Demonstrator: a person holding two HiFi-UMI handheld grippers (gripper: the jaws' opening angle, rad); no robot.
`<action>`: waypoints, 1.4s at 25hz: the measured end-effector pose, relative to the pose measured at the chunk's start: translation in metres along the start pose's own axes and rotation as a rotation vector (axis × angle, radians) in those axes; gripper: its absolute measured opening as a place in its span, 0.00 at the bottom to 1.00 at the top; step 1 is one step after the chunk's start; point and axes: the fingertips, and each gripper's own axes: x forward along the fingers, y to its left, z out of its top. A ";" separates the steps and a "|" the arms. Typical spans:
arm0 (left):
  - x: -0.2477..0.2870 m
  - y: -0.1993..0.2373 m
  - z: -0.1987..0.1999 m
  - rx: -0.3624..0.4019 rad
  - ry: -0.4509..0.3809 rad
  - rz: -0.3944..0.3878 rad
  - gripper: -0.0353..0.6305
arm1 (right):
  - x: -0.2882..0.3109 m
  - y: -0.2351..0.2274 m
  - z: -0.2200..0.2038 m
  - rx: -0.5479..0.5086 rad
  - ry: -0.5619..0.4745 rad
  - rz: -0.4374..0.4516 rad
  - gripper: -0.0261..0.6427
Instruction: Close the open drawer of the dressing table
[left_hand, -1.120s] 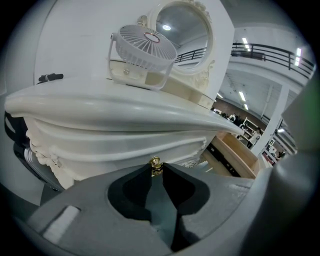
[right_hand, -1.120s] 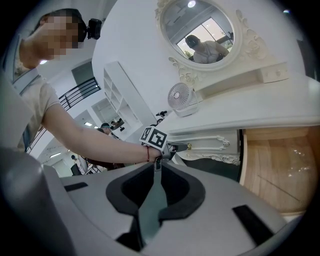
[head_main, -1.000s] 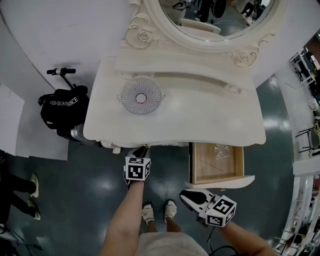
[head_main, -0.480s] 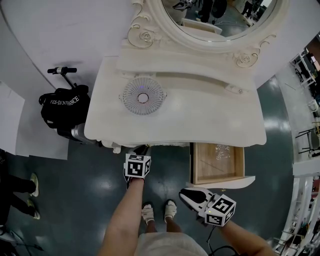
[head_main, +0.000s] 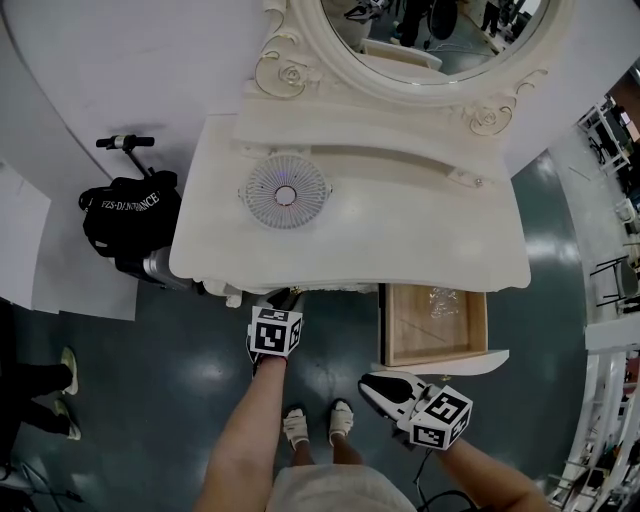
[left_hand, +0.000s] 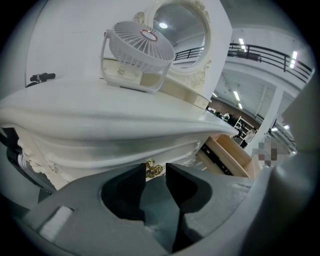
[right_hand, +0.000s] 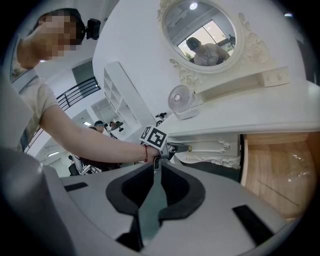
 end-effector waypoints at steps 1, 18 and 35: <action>-0.002 -0.002 0.002 -0.003 -0.010 -0.002 0.23 | -0.001 0.000 0.000 -0.001 0.000 0.000 0.12; -0.055 -0.044 0.020 -0.003 -0.103 -0.090 0.23 | -0.019 0.018 0.011 -0.029 -0.031 -0.012 0.12; -0.114 -0.108 0.037 0.046 -0.189 -0.197 0.18 | -0.050 0.034 0.025 -0.047 -0.075 -0.041 0.12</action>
